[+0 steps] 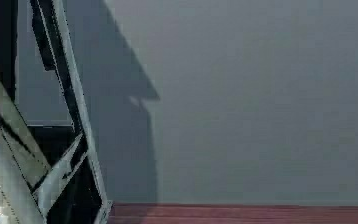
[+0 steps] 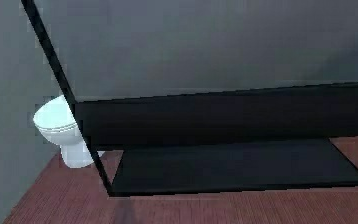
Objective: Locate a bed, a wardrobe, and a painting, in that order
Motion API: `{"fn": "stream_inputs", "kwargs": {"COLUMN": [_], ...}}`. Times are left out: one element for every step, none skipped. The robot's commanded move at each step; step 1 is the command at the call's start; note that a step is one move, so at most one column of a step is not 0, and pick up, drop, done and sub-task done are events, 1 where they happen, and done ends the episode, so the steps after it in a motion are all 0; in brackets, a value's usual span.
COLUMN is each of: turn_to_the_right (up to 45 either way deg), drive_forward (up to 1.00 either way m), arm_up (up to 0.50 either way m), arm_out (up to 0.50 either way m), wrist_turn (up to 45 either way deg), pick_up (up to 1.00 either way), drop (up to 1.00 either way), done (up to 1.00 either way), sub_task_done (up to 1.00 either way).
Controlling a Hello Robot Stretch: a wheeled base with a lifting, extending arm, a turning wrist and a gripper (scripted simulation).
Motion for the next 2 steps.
{"fn": "stream_inputs", "kwargs": {"turn_to_the_right": [-45.0, 0.0], "drive_forward": [0.00, 0.00], "arm_up": [0.00, 0.00], "arm_out": [0.00, 0.00], "wrist_turn": [0.0, 0.0], "pick_up": [0.00, 0.00], "drop": [0.00, 0.00], "done": [0.00, 0.00], "sub_task_done": [0.00, 1.00]}}
